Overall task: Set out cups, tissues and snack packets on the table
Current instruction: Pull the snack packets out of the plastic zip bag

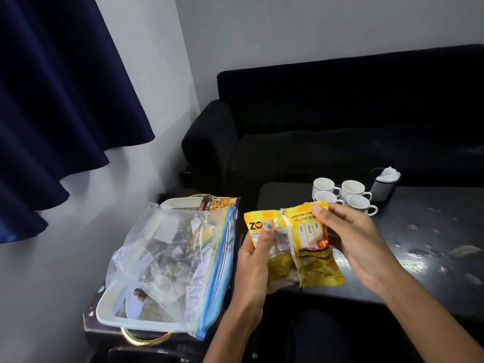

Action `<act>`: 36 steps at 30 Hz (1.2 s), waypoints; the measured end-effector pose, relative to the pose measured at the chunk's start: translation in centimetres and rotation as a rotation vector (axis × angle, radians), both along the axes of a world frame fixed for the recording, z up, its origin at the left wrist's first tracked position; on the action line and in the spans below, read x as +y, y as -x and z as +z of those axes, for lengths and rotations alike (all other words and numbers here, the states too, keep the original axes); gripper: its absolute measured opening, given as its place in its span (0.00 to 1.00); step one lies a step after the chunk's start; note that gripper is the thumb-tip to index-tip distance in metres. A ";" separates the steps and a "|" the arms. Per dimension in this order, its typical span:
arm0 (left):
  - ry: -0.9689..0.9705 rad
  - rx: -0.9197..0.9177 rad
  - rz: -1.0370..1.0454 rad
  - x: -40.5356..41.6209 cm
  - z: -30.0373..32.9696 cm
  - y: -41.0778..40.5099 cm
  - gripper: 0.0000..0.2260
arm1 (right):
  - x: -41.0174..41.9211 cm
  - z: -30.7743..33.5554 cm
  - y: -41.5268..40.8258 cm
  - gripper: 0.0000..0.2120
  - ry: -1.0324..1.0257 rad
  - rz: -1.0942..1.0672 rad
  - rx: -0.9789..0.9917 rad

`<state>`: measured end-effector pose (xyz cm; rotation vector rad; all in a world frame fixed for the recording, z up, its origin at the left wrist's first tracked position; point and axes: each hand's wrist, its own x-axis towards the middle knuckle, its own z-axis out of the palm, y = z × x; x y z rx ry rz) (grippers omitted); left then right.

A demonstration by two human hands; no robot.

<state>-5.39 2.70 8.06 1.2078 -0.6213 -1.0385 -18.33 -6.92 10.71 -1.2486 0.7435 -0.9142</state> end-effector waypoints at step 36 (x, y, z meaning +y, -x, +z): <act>0.160 -0.392 -0.150 -0.4 -1.4 2.4 0.38 | 4.7 -0.4 -2.7 0.04 0.661 -0.345 0.296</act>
